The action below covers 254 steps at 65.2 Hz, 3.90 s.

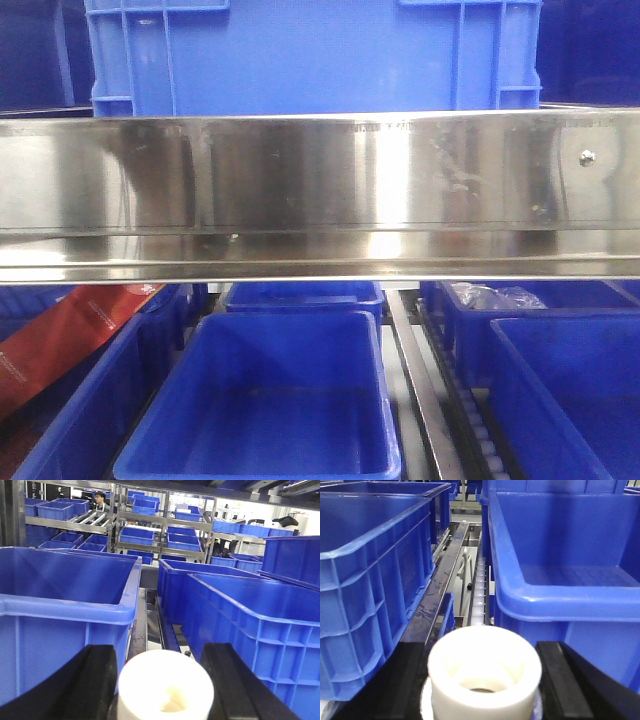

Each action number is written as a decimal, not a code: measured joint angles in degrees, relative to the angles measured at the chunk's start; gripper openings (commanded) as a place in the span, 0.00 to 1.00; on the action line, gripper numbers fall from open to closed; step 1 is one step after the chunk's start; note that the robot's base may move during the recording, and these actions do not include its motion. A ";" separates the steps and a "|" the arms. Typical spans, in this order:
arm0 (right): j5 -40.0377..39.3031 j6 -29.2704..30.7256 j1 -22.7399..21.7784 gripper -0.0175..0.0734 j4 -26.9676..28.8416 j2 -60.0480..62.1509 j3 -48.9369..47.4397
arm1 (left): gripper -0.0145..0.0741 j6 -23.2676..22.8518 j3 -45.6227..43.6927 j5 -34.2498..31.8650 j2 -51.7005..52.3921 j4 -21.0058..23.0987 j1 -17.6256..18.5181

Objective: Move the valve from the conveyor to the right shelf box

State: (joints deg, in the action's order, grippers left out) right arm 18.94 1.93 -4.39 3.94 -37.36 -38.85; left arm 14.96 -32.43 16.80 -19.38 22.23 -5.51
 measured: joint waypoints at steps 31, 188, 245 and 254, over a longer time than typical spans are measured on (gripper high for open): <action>0.00 0.00 0.00 0.01 0.00 0.00 0.00 | 0.04 0.00 0.00 0.00 0.00 0.00 0.00; -8.57 2.84 21.66 0.03 0.00 -54.08 -43.52 | 0.23 -7.44 -65.65 8.70 -81.26 0.11 29.46; -11.56 2.84 21.66 0.37 0.14 -55.22 -44.32 | 0.30 -7.44 -65.84 9.90 -82.84 -0.32 29.46; -11.70 2.84 21.66 0.07 0.22 -54.59 -44.32 | 0.04 -7.44 -65.88 9.90 -82.69 -1.12 29.46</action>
State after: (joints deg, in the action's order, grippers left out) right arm 7.24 4.77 17.26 4.17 -91.94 -83.17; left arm 7.52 -98.31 26.70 -102.07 21.11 23.95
